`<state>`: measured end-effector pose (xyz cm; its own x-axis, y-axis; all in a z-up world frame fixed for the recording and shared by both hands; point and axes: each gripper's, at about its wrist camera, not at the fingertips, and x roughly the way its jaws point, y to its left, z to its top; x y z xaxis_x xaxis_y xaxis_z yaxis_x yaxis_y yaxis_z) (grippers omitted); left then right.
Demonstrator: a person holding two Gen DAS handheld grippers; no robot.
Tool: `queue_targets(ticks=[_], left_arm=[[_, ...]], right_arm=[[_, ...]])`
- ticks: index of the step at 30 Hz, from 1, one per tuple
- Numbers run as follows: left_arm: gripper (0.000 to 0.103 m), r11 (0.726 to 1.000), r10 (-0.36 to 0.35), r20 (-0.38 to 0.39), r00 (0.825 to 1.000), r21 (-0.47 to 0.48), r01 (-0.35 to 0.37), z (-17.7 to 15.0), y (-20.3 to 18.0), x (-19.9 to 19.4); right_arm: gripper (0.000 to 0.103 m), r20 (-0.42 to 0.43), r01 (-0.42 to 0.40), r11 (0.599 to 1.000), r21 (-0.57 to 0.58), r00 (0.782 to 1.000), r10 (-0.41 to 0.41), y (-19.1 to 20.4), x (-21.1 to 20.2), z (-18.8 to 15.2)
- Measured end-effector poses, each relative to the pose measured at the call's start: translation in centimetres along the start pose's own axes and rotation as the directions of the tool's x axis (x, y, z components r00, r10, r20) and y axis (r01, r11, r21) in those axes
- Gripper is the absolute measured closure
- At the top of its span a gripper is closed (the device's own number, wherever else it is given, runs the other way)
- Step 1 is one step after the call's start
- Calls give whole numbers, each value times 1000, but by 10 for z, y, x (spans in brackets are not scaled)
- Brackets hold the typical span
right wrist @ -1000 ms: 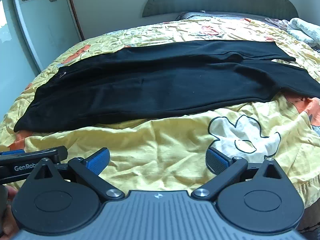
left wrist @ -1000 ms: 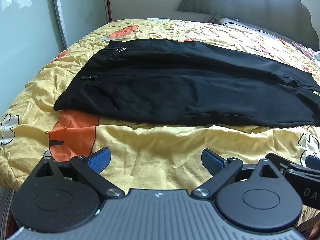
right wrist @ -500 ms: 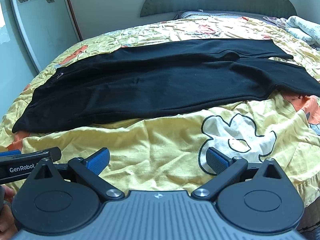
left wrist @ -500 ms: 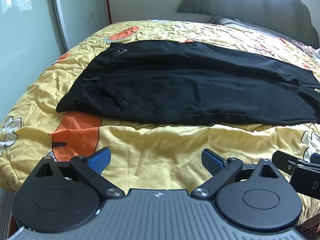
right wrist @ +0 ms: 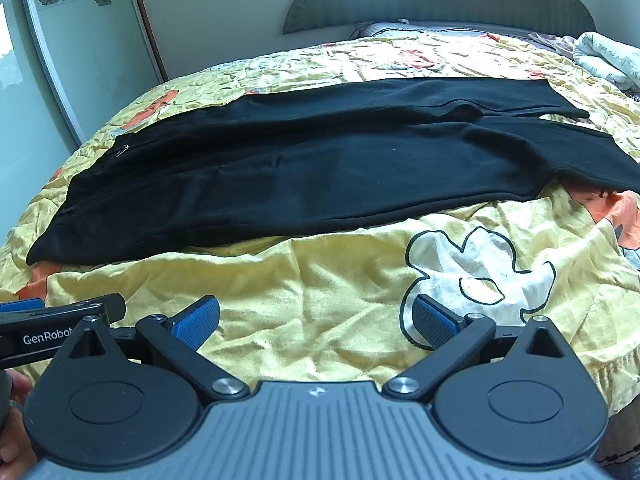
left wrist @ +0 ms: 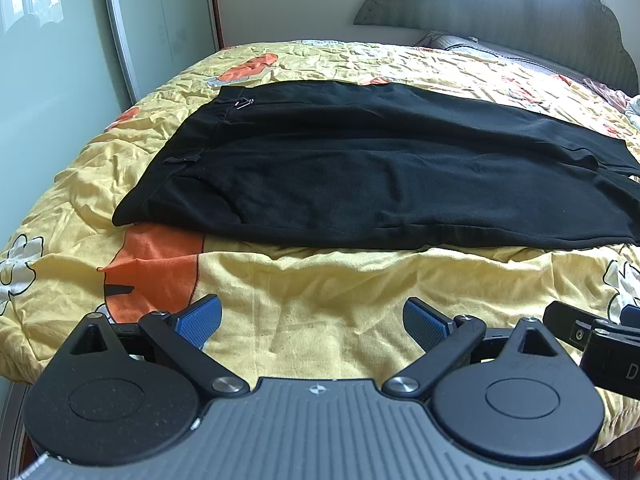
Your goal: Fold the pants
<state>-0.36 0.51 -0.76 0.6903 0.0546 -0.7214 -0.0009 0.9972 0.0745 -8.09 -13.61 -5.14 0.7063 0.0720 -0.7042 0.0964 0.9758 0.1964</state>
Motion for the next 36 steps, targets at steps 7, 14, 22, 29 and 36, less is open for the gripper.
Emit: queue_targets(ticks=[7, 14, 22, 29, 36], left_arm=[[5, 1000, 0, 0, 1000, 1, 0, 0, 0, 0], [5, 1000, -1, -1, 1000, 1, 1, 0, 0, 0], [5, 1000, -1, -2, 1000, 2, 1, 0, 0, 0], [5, 1000, -1, -1, 1000, 2, 1, 0, 0, 0], [5, 1000, 0, -1, 1000, 4, 0, 0, 0, 0]], right_arm=[[0, 0, -3, 1000, 1, 1000, 3, 0, 0, 0], [0, -1, -7, 1000, 0, 1000, 7, 0, 1, -1], [0, -1, -11, 1000, -3, 1000, 11, 0, 1, -1], [0, -2, -13, 1000, -2, 1000, 13, 0, 0, -1], [0, -1, -14, 1000, -1, 1000, 14, 0, 0, -1]])
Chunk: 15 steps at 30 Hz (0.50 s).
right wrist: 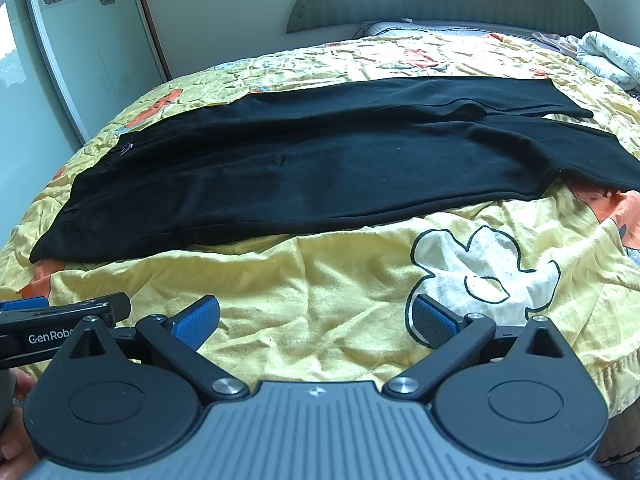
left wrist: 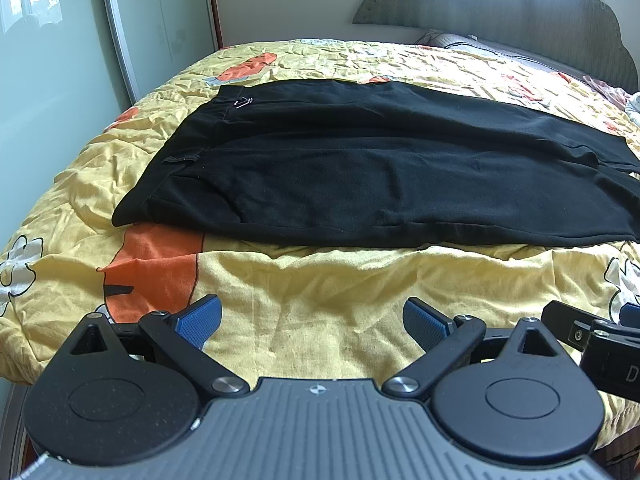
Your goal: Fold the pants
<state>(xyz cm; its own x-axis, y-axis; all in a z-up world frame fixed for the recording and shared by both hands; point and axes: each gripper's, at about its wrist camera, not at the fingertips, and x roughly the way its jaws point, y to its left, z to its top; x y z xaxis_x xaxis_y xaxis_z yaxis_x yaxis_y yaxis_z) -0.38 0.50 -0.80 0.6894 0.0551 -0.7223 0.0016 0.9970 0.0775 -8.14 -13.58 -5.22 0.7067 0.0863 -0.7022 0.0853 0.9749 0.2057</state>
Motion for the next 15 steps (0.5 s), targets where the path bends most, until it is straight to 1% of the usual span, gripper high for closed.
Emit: queue_targets(ticks=[15], left_arm=[[5, 1000, 1, 2, 1000, 3, -1, 0, 1, 1]], right_arm=[[0, 4, -2, 1000, -7, 1000, 2, 0, -1, 1]])
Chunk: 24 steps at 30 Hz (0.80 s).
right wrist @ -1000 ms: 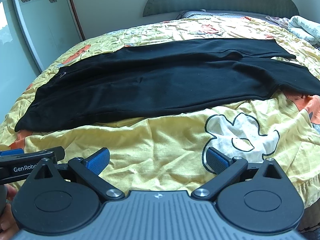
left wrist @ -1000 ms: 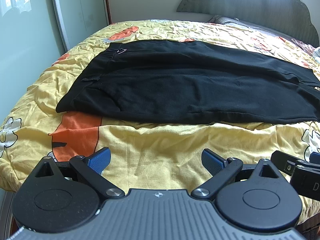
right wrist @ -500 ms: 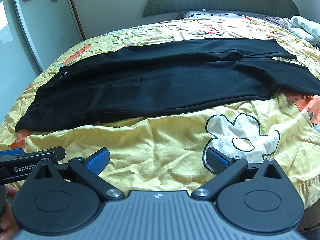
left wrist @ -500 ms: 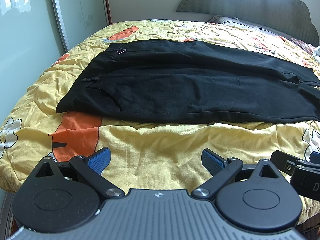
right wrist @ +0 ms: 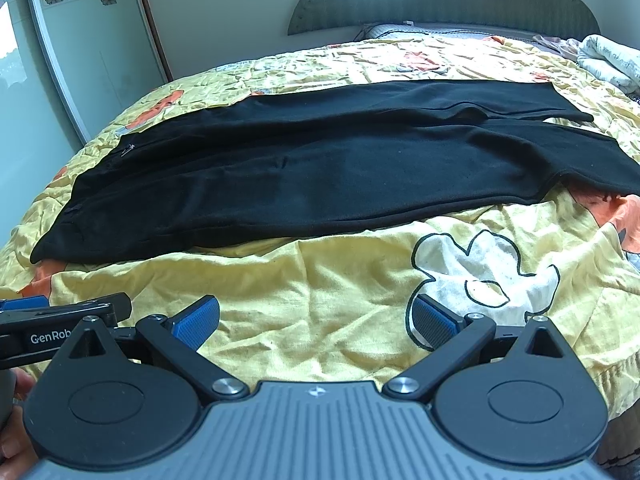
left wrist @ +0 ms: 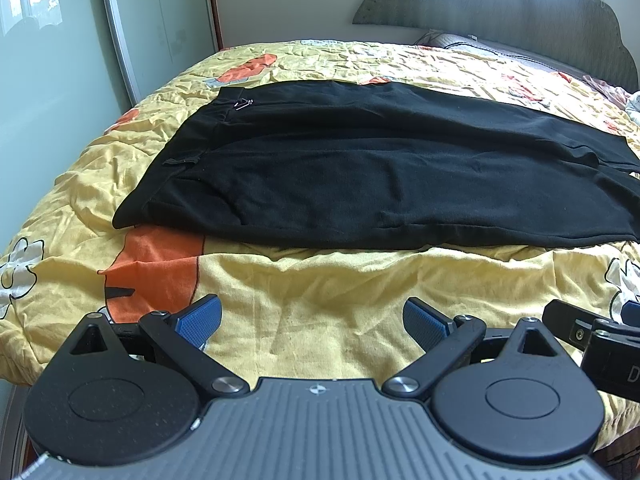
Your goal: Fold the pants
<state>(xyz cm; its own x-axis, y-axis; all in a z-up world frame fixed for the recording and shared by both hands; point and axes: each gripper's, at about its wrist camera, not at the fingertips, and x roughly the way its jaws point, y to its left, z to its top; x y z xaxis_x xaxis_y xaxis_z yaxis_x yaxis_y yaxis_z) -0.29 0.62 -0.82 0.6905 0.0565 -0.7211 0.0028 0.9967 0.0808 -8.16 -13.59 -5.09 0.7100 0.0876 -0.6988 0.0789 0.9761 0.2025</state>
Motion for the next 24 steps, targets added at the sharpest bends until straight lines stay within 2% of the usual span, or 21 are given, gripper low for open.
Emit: queue_targets(ticks=[13, 17, 20, 24], left_arm=[[5, 1000, -2, 12, 1000, 7, 2, 2, 0, 0], [5, 1000, -4, 44, 999, 9, 4, 4, 3, -1], [5, 1000, 1, 68, 998, -16, 0, 10, 10, 2], [8, 999, -4, 89, 996, -43, 8, 20, 22, 8]], right_arm=[[0, 8, -20, 1000, -6, 1000, 20, 0, -1, 1], [0, 87, -124, 990, -70, 988, 130, 1, -8, 11], [0, 171, -204, 958, -204, 956, 239, 7, -12, 29], [0, 153, -273, 893, -357, 926, 345, 20, 0, 68]])
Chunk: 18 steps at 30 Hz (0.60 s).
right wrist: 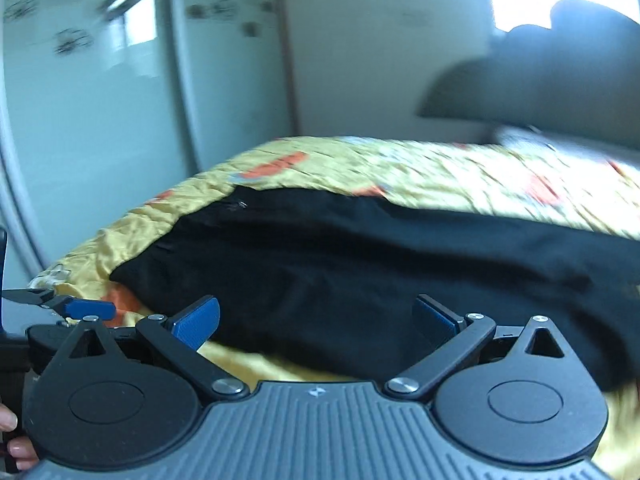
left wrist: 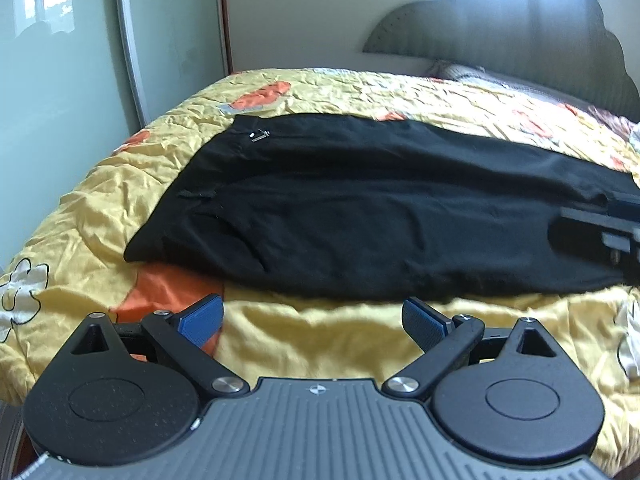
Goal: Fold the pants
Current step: 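Grasp the trouser waistband with the left gripper while the right gripper grasps the waistband too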
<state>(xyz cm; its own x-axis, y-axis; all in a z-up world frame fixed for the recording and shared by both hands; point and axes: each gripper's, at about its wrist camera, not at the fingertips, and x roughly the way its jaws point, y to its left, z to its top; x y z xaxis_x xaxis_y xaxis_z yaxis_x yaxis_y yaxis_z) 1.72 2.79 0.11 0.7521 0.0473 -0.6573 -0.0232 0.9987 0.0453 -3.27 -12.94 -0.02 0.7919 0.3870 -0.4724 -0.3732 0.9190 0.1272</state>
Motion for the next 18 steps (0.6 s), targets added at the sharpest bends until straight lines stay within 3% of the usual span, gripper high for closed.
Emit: queue_targets(ticks=[7, 13, 18], left_arm=[[6, 996, 13, -42, 999, -82, -17, 29, 30, 26], [6, 984, -20, -77, 997, -176, 6, 67, 57, 52], [6, 977, 11, -60, 998, -212, -24, 96, 67, 74]], right_arm=[[0, -54, -112, 992, -62, 993, 108, -31, 73, 64], [0, -146, -246, 968, -38, 960, 239, -63, 166, 107], [2, -195, -268, 949, -164, 952, 235, -62, 236, 128]])
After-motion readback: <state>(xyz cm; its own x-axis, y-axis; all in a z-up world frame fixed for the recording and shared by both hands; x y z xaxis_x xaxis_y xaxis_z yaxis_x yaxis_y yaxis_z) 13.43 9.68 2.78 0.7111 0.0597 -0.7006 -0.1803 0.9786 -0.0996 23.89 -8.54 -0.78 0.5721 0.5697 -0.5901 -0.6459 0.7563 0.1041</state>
